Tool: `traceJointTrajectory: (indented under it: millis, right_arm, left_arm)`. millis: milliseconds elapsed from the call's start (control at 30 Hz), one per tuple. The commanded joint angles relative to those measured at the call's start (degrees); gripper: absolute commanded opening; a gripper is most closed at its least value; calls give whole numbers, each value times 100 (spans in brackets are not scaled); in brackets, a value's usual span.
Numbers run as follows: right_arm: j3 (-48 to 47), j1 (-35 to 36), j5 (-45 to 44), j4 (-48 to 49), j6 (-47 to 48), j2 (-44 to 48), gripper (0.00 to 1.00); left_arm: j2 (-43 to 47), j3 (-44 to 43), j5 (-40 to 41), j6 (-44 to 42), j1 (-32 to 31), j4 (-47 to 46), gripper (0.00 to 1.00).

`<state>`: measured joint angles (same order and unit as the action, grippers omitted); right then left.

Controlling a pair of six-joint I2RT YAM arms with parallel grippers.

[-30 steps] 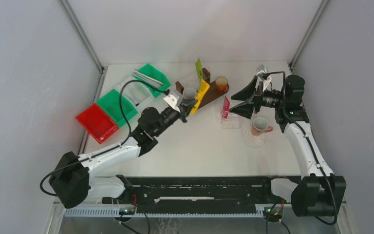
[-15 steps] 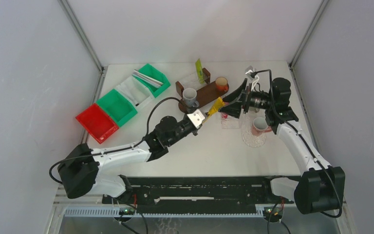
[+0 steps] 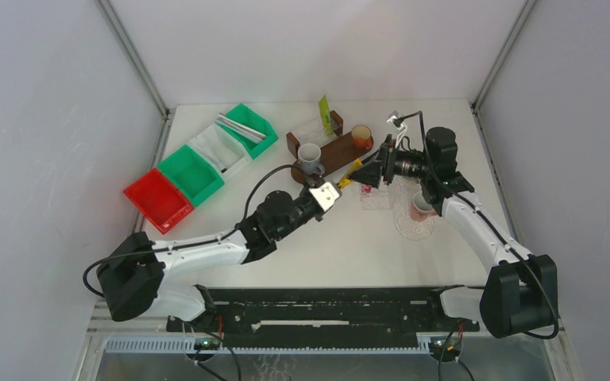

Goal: Prepare toiletry sets of a toothbrush and toothpaste on the tray
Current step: Place the toothpaste in the toothpaste holder.

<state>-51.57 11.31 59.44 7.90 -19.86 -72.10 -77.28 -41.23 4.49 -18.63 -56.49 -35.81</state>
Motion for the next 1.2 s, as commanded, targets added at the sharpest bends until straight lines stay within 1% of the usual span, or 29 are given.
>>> traceJointTrajectory:
  millis: [0,33,133,233,267,300,333,400,433,567,633,700,767,833,900,1000,1167]
  right_arm:
    - [-20,37,-87,75,-123,3,60]
    - [-24,38,-88,72,-124,-5,57]
    - [-34,38,-75,50,-114,-15,41]
    - [-63,38,-30,40,-91,-15,10]
    - [-63,38,8,59,-81,-11,2]
    - [-64,26,45,77,-79,-7,0]
    - [-64,7,74,96,-92,12,0]
    - [-66,-58,157,143,-126,61,0]
    - [-64,-102,201,174,-144,90,0]
    - [-61,-349,411,212,-37,254,0]
    - [-70,-470,507,178,102,326,0]
    - [-139,-565,601,-107,437,376,0]
    - [-291,-667,806,-619,1037,391,0]
    - [-476,-749,848,-1139,1719,419,0]
    - [-604,-810,746,-1596,2210,453,0]
    - [-783,-840,313,-2216,2861,504,0]
    - [-938,-829,-416,-2713,3455,587,0]
  left_arm:
    - [-11,-424,216,-225,-71,-331,0]
    - [-14,-429,241,-237,-79,-334,0]
    - [-29,-438,264,-261,-90,-329,0]
    - [-29,-455,265,-255,-97,-297,0]
    - [-33,-456,261,-257,-99,-295,1]
    - [-24,-454,265,-255,-99,-290,3]
    - [-13,-447,270,-243,-99,-294,8]
    - [28,-417,269,-241,-98,-290,27]
    - [68,-386,249,-274,-94,-260,34]
    - [311,-215,462,-413,-94,-186,52]
    - [463,-18,575,-468,-98,-359,61]
    - [576,210,748,-501,-99,-667,71]
    - [642,370,940,-500,-92,-977,81]
    - [657,437,1091,-456,-88,-1116,87]
    - [624,421,1191,-438,-90,-1125,90]
    - [546,362,1488,-378,-90,-1129,94]
    - [485,305,1731,-326,-72,-1143,96]
